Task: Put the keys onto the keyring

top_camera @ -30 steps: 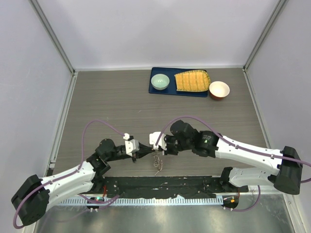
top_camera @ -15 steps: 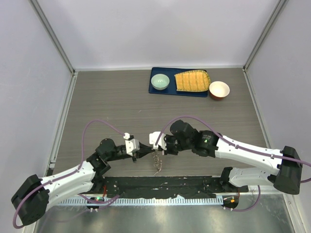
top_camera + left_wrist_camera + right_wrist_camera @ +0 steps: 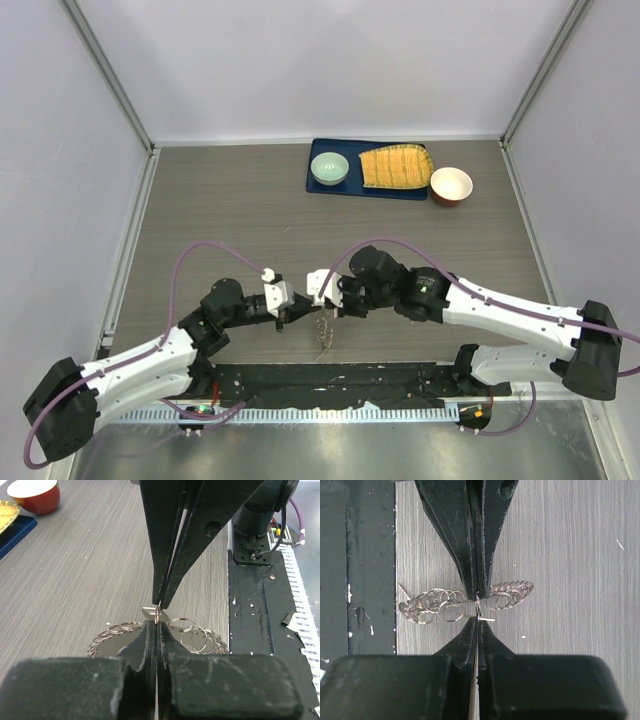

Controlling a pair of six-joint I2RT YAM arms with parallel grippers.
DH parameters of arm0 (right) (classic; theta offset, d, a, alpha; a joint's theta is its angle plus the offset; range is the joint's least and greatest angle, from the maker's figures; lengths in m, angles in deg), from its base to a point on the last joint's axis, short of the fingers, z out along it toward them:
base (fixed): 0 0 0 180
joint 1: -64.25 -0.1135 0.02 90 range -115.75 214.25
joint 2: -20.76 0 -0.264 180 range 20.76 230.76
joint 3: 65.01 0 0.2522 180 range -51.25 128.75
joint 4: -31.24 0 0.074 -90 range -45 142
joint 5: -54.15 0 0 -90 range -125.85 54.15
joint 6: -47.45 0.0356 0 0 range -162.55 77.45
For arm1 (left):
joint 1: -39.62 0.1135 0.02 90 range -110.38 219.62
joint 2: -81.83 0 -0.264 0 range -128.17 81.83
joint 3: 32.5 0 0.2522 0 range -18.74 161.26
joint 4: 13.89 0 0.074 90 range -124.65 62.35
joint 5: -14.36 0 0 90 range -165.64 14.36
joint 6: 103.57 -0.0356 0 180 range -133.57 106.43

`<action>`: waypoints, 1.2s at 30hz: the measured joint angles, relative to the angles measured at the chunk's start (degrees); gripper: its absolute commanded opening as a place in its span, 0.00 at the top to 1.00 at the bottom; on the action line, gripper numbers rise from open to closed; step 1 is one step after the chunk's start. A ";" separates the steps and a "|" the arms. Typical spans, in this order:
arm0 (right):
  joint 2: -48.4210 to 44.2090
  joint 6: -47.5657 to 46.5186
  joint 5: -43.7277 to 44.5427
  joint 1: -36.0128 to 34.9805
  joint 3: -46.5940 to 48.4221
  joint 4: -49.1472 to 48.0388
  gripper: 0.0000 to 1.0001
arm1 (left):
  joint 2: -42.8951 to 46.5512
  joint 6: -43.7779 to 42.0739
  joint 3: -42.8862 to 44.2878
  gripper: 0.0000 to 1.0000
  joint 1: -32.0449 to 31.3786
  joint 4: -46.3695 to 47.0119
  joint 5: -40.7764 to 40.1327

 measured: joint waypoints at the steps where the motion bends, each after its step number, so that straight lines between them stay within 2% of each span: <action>1: 0.13 0.00 0.04 0.00 0.07 0.24 0.99 | -0.22 -0.24 0.24 1.00 -0.17 -0.42 0.00; 18: 1.90 -0.07 0.26 0.22 2.32 4.35 0.98 | -3.17 -2.51 3.04 1.00 -2.36 -3.93 -1.03; 24: 2.12 0.11 0.59 0.31 2.58 4.66 0.89 | -2.99 -2.99 3.08 1.00 -2.78 -3.87 -2.54; 32: 1.44 1.95 1.05 -0.04 2.58 1.29 0.62 | 0.85 -1.70 -1.49 1.00 -3.15 1.62 -6.95; 36: -1.75 3.28 2.23 -0.02 2.38 0.61 0.61 | 1.27 -1.18 -2.97 1.00 -3.17 4.39 -8.31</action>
